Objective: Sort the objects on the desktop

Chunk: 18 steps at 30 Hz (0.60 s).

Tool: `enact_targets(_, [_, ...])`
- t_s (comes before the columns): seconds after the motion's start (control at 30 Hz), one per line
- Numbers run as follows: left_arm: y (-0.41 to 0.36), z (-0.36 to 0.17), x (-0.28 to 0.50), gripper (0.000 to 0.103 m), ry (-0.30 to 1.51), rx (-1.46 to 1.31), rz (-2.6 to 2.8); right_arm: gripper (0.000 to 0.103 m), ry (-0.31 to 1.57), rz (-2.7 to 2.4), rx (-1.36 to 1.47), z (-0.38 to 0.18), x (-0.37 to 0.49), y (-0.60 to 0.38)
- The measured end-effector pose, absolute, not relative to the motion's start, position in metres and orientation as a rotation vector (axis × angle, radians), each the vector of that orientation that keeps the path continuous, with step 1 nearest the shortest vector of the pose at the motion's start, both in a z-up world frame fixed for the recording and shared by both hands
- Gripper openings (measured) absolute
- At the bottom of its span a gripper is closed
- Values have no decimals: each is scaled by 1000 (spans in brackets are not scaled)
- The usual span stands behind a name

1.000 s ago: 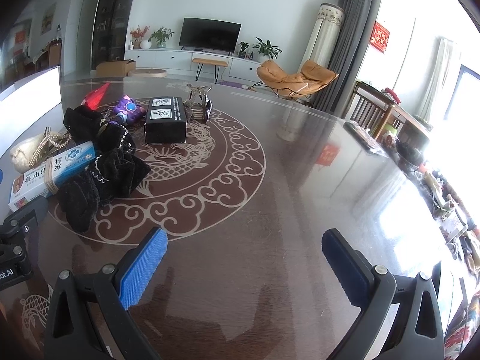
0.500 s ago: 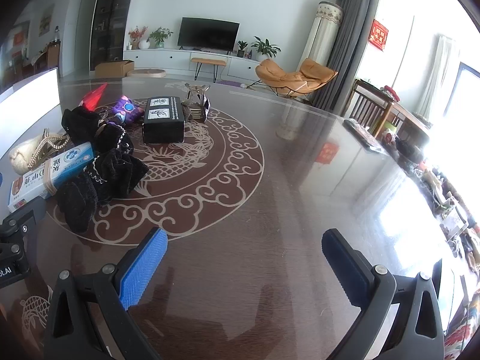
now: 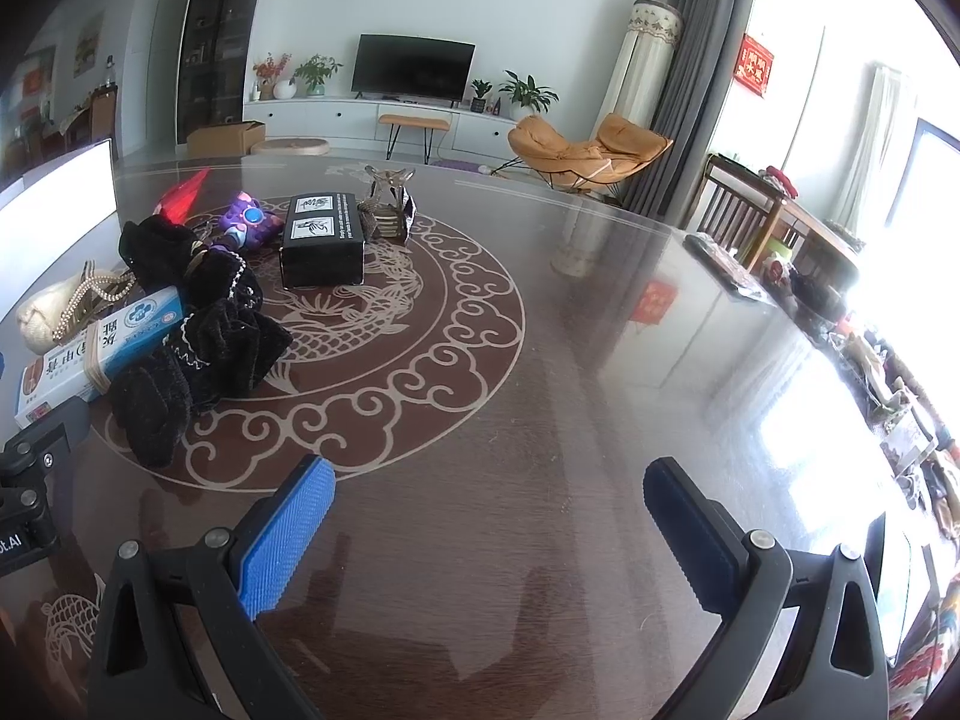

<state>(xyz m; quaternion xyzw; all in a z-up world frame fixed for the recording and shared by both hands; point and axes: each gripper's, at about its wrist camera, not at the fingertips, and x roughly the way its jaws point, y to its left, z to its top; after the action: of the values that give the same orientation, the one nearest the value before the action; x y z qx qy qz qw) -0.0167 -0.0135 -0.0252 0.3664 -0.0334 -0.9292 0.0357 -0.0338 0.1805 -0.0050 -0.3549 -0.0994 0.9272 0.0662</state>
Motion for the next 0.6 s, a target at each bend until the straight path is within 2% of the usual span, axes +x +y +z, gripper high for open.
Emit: enact_targets(0.6, [-15,-28,-17,103,-93,1129,-2852,103,-288,2797,-1071,-7,-34,182])
